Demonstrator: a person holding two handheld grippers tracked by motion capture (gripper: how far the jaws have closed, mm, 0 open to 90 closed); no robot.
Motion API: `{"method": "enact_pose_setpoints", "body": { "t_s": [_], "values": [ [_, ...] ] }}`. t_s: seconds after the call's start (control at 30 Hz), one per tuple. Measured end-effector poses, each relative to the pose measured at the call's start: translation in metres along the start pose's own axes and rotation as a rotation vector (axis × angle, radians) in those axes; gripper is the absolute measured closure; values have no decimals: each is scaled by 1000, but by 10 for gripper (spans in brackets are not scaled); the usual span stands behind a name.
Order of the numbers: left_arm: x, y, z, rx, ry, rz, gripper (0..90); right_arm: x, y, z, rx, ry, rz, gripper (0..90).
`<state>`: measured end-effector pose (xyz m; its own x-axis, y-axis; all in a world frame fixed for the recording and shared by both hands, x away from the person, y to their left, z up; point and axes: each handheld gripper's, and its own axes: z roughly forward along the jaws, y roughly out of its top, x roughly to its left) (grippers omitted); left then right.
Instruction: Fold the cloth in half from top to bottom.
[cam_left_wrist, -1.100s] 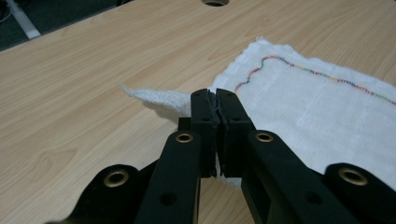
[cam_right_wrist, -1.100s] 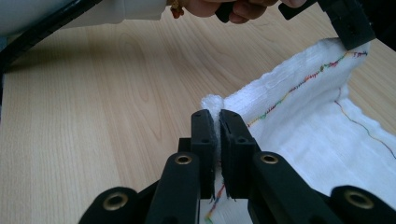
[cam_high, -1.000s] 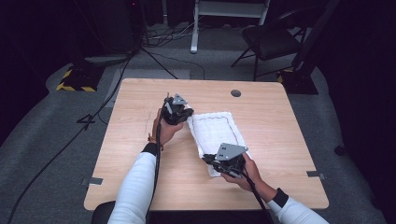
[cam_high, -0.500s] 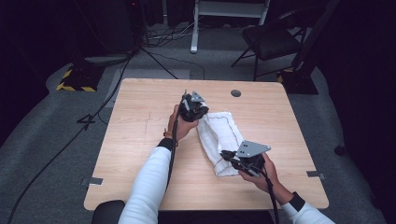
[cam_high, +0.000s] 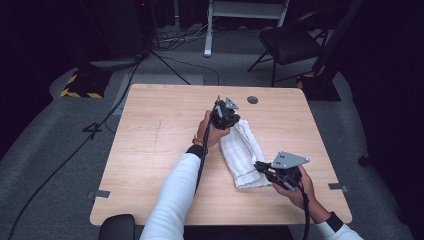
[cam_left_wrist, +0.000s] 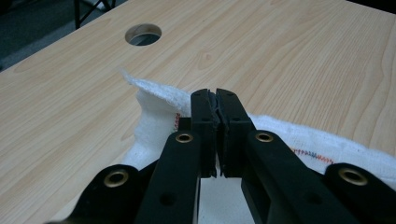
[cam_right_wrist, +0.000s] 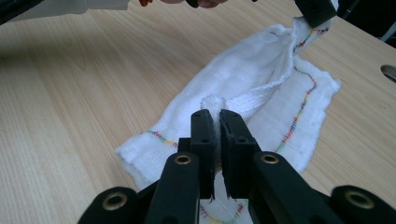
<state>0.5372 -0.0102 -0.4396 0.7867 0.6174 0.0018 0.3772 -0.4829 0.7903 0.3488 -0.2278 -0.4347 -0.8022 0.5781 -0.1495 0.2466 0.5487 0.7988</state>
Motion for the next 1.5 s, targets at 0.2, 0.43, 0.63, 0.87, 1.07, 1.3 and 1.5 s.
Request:
{"method": "enact_pose_setpoints", "body": {
  "t_s": [0.2,0.43,0.63,0.87,1.07,1.3,1.5],
  "values": [
    [-6,5,14,7,-9,9,866,-7,-10,-5,19,-22,16,848],
    [-14,5,30,40,7,21,800,-15,-22,-6,50,-34,60,804],
    [-17,3,19,34,22,-37,425,-21,-30,-7,75,-86,86,632],
    [-43,-14,-23,25,-58,54,272,-34,-33,-11,73,-94,122,513],
    [-71,-41,-43,55,-136,127,267,-43,-42,-5,142,-94,115,453],
    [-93,-63,-49,87,-199,155,260,-51,-54,4,189,-65,104,415],
    [-119,-75,-40,160,-210,259,255,-49,-57,7,203,-48,91,413]
  ]
}}
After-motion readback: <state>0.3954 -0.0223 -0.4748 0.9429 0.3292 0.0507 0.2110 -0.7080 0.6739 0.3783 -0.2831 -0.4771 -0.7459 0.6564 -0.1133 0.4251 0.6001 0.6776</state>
